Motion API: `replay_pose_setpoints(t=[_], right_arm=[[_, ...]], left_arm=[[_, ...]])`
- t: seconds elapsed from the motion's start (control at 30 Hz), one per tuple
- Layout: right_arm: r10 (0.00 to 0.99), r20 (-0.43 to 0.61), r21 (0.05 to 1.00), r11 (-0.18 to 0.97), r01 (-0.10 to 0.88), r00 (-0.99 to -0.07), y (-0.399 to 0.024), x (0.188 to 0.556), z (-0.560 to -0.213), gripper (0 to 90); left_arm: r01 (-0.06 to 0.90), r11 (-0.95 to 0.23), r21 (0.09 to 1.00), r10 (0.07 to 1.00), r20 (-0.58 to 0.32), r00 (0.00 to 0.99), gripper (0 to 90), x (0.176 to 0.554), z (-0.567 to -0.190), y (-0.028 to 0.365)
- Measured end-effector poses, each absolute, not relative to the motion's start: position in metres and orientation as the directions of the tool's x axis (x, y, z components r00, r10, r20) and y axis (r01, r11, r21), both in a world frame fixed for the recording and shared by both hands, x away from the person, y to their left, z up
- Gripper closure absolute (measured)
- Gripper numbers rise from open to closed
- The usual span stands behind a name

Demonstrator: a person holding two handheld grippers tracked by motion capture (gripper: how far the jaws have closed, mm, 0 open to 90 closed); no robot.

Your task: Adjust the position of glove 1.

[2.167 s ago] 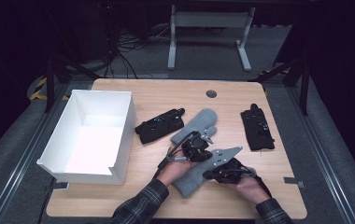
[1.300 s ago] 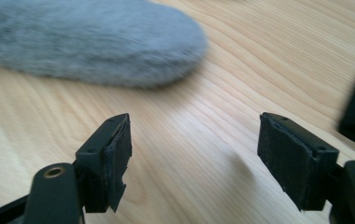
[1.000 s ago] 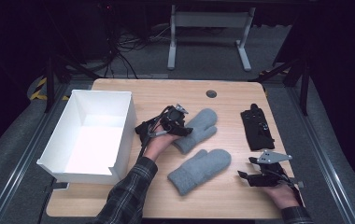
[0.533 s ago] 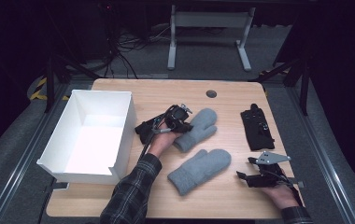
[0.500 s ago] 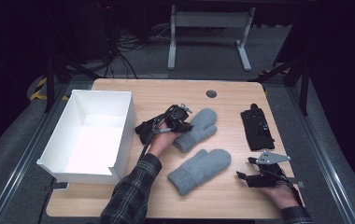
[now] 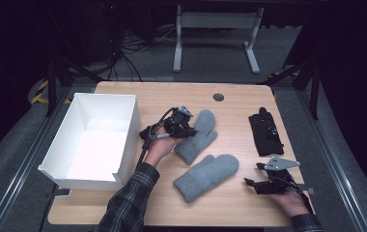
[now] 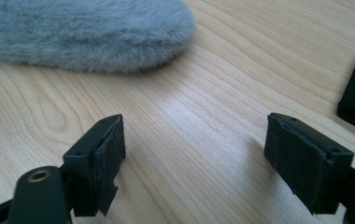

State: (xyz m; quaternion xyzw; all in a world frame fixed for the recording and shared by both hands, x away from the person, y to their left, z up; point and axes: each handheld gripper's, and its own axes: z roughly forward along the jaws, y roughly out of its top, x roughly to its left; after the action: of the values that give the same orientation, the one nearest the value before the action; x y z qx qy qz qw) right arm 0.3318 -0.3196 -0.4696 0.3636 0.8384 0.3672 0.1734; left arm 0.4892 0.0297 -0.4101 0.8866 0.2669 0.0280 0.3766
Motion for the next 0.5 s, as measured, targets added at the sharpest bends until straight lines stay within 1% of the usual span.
replay_pose_setpoints(t=[0.17, 0.2, 0.23, 0.27, 0.3, 0.37, 0.43, 0.47, 0.5], right_arm=[[0.740, -0.024, 0.742, 0.464, 0.484, -0.672, -0.319, 0.331, -0.470, 21.4], [0.742, -0.025, 0.741, 0.463, 0.486, -0.669, -0.319, 0.331, -0.469, 23.6], [0.740, -0.026, 0.734, 0.471, 0.489, -0.673, -0.318, 0.330, -0.468, 28.2], [0.740, -0.026, 0.734, 0.471, 0.489, -0.673, -0.318, 0.330, -0.468, 28.2], [0.734, -0.027, 0.728, 0.479, 0.490, -0.678, -0.317, 0.330, -0.466, 31.2], [0.724, -0.008, 0.736, 0.471, 0.486, -0.690, -0.314, 0.328, -0.461, 42.8], [0.701, -0.002, 0.744, 0.477, 0.468, -0.713, -0.309, 0.325, -0.456, 52.3], [0.682, 0.000, 0.744, 0.489, 0.456, -0.731, -0.304, 0.323, -0.454, 60.4], [0.669, -0.001, 0.744, 0.497, 0.447, -0.743, -0.301, 0.323, -0.453, 65.0]], left_arm=[[0.431, -0.583, 0.688, 0.479, -0.137, 0.867, 86.7, 0.475, -0.400, 0.041], [0.428, -0.575, 0.697, 0.477, -0.139, 0.868, 86.7, 0.469, -0.397, 0.046], [0.428, -0.575, 0.697, 0.477, -0.139, 0.868, 86.7, 0.469, -0.397, 0.046], [0.426, -0.570, 0.703, 0.476, -0.140, 0.868, 86.7, 0.466, -0.395, 0.048], [0.422, -0.574, 0.701, 0.473, -0.137, 0.871, 86.7, 0.461, -0.393, 0.051], [0.416, -0.572, 0.707, 0.475, -0.129, 0.871, 86.7, 0.456, -0.390, 0.054], [0.414, -0.568, 0.712, 0.477, -0.126, 0.870, 86.7, 0.448, -0.387, 0.058], [0.413, -0.567, 0.713, 0.476, -0.126, 0.870, 86.7, 0.446, -0.387, 0.059], [0.413, -0.570, 0.710, 0.474, -0.125, 0.871, 86.7, 0.443, -0.386, 0.061]])
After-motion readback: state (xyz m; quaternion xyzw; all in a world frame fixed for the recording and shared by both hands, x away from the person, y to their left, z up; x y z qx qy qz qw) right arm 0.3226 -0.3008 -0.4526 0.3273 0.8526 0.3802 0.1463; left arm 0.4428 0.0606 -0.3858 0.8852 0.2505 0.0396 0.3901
